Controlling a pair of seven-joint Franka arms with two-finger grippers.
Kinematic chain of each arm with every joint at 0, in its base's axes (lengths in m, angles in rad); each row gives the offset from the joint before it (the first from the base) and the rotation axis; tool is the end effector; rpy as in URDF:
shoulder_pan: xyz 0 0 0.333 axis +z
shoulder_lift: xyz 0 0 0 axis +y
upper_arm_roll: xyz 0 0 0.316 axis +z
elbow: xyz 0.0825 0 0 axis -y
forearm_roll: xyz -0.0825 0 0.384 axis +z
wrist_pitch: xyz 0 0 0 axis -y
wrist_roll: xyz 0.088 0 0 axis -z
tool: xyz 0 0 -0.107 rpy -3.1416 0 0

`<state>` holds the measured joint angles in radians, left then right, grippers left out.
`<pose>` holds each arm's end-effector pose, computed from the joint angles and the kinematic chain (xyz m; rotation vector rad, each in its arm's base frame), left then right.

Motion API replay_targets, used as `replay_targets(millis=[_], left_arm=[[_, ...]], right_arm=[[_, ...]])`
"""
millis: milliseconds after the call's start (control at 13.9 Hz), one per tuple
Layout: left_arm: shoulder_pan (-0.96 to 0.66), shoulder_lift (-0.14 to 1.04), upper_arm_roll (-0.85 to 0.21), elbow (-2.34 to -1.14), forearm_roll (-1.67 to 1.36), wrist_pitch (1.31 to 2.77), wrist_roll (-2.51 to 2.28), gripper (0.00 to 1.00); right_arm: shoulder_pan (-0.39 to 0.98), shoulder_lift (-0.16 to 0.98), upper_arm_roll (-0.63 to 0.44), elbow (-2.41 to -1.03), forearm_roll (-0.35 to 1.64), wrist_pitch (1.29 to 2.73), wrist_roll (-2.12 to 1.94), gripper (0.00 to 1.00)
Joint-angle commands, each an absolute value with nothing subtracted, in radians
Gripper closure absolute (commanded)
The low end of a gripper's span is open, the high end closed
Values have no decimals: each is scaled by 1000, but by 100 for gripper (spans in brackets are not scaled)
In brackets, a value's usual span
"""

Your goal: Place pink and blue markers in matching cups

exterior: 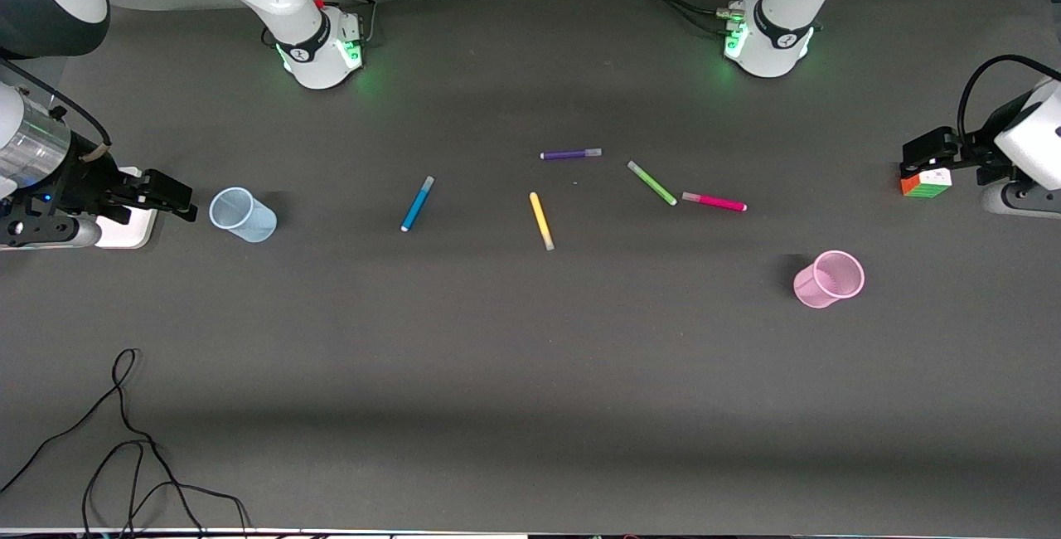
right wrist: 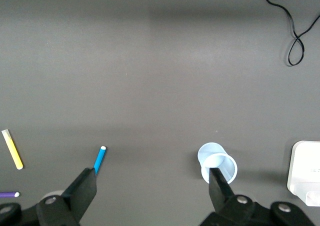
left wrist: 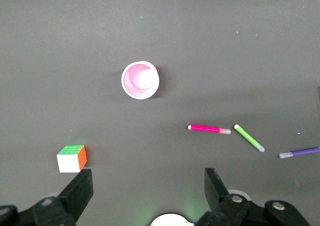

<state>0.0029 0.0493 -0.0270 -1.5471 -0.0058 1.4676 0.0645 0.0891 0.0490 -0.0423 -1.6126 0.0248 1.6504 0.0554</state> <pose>0.5573 -0.0137 0.5998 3.1223 -0.1388 -0.2013 0.5738 0.0299 0.5840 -3.1195 0.0166 0.0192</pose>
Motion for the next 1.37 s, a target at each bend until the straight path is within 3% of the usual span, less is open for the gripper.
replay_targets(millis=[0, 719, 1007, 1295], left_arm=[[-3, 21, -23, -1575, -17, 1483, 28, 1], [-9, 38, -26, -1572, -21, 1439, -142, 1], [-26, 31, -102, -1591, -34, 1413, -443, 1], [-26, -34, -227, -1713, -63, 1494, -876, 0]], right_arm=[[91, 40, -43, -1617, 12, 1640, 35, 0], [124, 129, -6, -1631, 26, 1628, 77, 0], [127, 166, 12, -1664, 122, 1585, 167, 0], [150, 225, 15, -1730, 169, 1583, 219, 0]])
